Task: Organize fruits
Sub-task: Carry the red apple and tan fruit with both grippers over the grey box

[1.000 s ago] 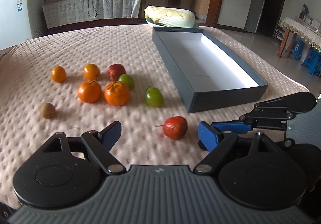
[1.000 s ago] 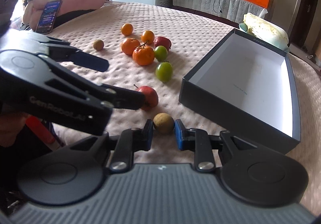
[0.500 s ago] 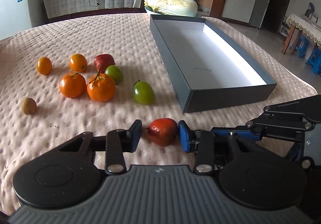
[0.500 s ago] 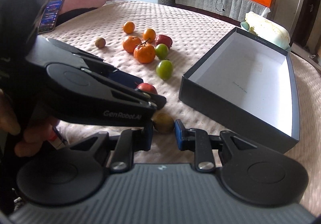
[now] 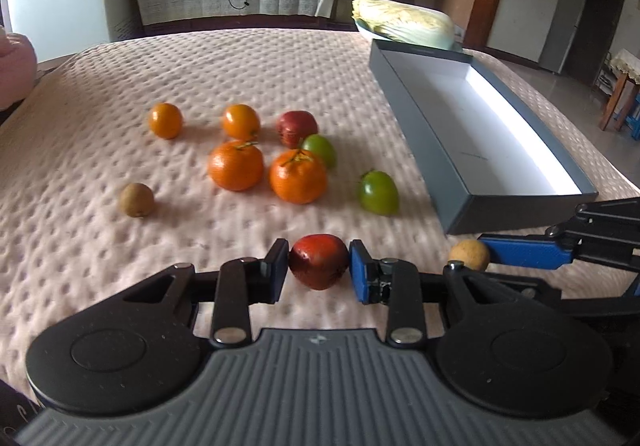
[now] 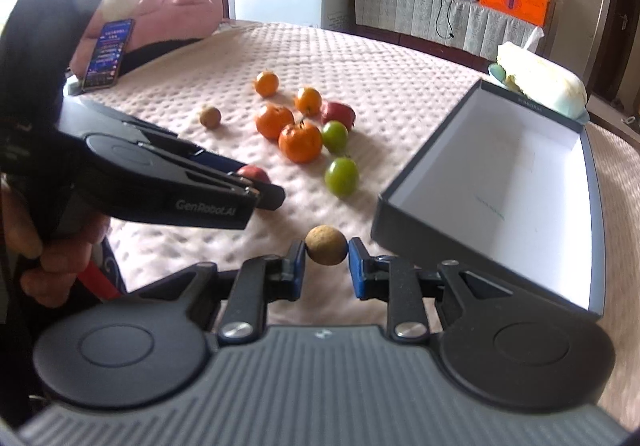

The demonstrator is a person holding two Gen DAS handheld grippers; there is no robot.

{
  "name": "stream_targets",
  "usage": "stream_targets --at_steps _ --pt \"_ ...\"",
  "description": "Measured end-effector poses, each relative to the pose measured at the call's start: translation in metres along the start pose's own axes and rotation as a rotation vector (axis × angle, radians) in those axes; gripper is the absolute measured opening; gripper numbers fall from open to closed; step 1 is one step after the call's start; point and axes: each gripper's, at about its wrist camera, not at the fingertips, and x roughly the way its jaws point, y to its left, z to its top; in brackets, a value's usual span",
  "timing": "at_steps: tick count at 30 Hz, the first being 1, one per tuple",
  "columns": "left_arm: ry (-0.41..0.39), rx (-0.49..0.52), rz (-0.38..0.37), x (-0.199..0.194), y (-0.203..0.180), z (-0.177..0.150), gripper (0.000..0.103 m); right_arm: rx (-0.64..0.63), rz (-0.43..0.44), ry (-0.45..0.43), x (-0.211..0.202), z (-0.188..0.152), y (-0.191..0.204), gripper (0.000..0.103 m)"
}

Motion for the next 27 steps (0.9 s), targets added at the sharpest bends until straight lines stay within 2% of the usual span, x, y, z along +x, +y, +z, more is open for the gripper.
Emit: stream_targets --at_steps 8,19,23,27 --pt "-0.05 -0.027 0.015 -0.011 0.011 0.013 0.038 0.029 -0.002 -0.084 -0.015 0.019 -0.007 0.026" --pt "-0.095 -0.02 0.036 -0.002 0.002 0.045 0.038 0.099 0.008 -0.118 -0.025 0.04 -0.04 0.026" --pt "-0.113 -0.011 0.039 0.005 -0.004 0.055 0.038 0.047 -0.027 -0.12 -0.019 0.045 -0.043 0.026" --pt "-0.127 -0.014 0.021 0.009 -0.008 0.065 0.038 0.115 -0.055 -0.139 -0.018 0.034 -0.055 0.026"
